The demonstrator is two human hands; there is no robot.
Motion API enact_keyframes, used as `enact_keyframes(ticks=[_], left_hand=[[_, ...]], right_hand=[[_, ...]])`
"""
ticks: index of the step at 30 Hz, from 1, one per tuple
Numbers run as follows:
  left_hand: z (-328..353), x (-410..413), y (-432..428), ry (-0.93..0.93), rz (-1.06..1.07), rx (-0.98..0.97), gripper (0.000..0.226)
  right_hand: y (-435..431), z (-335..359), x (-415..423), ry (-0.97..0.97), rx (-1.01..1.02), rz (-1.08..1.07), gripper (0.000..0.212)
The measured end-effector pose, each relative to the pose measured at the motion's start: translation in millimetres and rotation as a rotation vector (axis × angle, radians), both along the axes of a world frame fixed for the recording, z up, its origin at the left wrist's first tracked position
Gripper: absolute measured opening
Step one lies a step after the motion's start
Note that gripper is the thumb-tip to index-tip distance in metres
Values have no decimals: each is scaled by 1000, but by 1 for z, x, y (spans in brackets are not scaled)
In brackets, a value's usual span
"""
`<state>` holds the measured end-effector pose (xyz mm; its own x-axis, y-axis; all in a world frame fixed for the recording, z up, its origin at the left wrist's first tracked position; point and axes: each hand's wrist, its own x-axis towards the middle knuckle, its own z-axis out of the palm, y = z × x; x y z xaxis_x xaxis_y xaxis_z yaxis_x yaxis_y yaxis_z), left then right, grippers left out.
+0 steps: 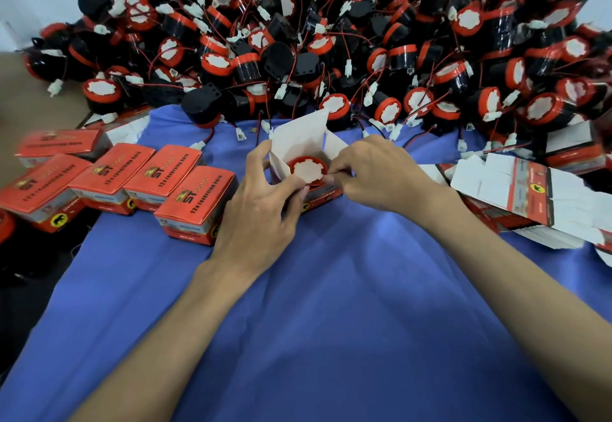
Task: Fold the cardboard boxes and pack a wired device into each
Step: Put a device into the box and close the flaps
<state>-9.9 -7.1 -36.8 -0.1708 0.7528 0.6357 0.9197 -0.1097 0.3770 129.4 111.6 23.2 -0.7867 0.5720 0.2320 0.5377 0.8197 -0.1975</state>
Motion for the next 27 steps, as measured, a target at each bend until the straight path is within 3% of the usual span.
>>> enact_keyframes(ticks=[6,10,14,18,20,22,24,27], left_hand=[[-2,0,3,1,-24,-54,31],[-1,-1,3,-11,-31,-59,22],[0,-1,3,-34,-49,-67,16],[-3,-3,4,-60,-58,-74,13],[-3,-2,5,-70,-58,-82,11],[-2,-2,5,-73,-57,-83,9],[-2,-2,4,-80,-66,-78,8],[-2,-1,3,-93,-72,-92,9]], right_hand=[[-7,2,-5,15,27,-104,26],[-13,6,-5,28,97,-66,17],[-12,10,-2,-91,-30,32,33],[-10,13,2,-172,-163,66,25],[-10,17,4,-206,-106,63,24],[-7,23,6,-129,30,40,24],[-4,26,10,-35,23,57,24],[-6,23,11,-238,-67,86,26]])
